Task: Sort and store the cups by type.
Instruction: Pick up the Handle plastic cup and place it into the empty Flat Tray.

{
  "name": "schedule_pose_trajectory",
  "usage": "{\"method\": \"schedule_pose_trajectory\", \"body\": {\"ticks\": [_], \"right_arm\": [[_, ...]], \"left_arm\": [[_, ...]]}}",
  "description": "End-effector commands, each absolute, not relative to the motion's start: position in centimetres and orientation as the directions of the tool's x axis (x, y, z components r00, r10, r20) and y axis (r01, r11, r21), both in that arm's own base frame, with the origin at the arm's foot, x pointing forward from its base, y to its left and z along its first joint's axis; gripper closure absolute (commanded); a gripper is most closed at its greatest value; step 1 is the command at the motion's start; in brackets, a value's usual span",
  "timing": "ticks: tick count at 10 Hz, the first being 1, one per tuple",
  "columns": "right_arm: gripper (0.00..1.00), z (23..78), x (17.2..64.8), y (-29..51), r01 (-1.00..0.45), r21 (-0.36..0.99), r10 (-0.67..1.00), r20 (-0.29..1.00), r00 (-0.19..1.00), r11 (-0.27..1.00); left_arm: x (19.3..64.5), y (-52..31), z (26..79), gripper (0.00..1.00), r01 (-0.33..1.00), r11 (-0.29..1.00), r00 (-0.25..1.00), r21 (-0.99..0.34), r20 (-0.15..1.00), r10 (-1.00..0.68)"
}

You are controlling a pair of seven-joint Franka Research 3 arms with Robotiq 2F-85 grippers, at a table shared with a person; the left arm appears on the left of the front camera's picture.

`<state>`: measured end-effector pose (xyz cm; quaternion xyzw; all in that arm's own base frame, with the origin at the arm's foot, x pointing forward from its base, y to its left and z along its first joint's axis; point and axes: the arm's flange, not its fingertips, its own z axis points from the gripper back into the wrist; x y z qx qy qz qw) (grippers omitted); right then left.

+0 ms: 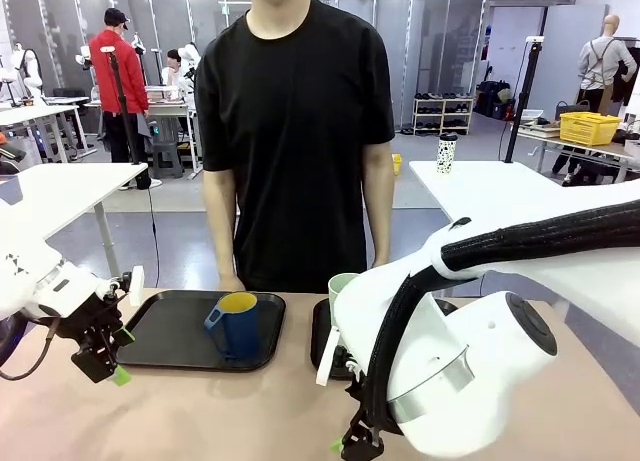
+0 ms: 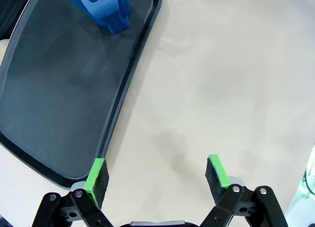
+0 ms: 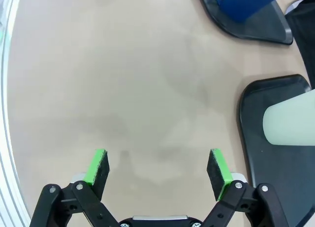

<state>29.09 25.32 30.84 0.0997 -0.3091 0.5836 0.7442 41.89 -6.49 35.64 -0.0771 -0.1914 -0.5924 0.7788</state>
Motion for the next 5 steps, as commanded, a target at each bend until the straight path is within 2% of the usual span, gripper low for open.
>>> {"method": "schedule_pose_trajectory", "body": {"ticks": [1,5], "right_arm": [[0.00,31.48,28.02,25.51,-0.919,-0.226,0.798,0.587,0.136,0.322],[0.00,31.48,28.02,25.51,-0.919,-0.226,0.798,0.587,0.136,0.322]], "left_arm": [[41.48,-6.41,35.50,0.00,0.949,0.291,0.226,0.122,0.379,-0.897],[41.48,-6.41,35.50,0.00,0.949,0.291,0.226,0.122,0.379,-0.897]]}}
